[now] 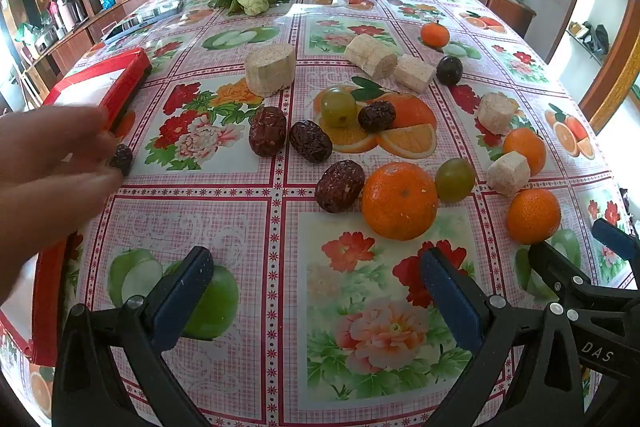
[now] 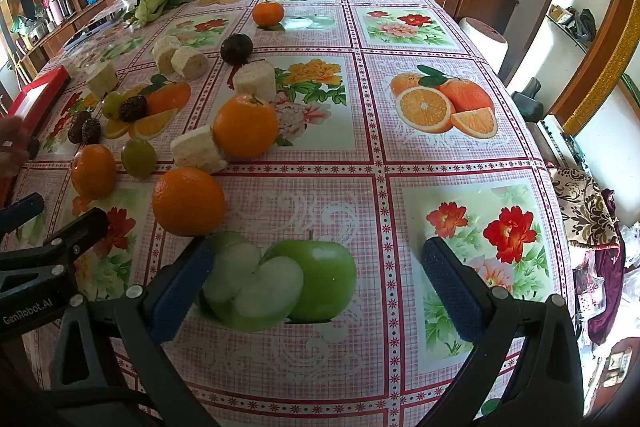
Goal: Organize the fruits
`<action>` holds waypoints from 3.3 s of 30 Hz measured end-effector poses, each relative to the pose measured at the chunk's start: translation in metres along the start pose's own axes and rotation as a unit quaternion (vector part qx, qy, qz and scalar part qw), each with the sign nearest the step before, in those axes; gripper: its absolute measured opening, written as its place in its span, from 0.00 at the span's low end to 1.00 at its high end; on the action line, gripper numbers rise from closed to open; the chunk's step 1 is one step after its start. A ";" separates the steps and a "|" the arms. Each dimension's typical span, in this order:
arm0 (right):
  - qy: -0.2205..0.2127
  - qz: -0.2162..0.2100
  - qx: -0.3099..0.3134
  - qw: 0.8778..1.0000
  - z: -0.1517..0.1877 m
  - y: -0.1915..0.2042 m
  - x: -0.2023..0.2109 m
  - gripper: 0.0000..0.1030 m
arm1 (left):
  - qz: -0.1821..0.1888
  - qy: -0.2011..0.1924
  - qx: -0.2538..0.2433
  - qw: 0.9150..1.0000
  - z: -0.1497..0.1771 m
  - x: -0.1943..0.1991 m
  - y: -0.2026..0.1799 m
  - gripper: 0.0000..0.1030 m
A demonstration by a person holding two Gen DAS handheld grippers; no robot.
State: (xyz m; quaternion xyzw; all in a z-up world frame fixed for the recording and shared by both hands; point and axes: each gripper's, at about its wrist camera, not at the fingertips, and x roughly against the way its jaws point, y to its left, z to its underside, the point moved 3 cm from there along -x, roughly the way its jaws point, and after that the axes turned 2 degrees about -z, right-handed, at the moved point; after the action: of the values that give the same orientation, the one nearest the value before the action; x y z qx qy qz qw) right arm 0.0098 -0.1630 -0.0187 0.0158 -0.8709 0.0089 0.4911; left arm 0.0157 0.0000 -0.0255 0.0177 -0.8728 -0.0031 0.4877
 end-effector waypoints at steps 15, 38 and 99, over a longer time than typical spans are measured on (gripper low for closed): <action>0.000 0.000 0.000 1.000 0.000 0.000 0.000 1.00 | 0.000 0.000 0.000 1.000 0.000 0.000 0.000 1.00; 0.000 -0.001 -0.001 1.000 0.000 0.001 0.000 1.00 | 0.000 0.000 0.000 1.000 0.000 0.000 0.000 1.00; 0.066 -0.072 0.064 0.993 -0.009 0.032 0.010 1.00 | 0.031 0.018 -0.049 0.998 0.012 0.015 0.045 0.99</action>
State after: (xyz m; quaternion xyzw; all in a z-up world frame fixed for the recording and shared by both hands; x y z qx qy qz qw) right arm 0.0107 -0.1309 -0.0057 0.1091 -0.8309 0.0307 0.5447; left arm -0.0035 0.0441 -0.0177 -0.0334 -0.8630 -0.0305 0.5031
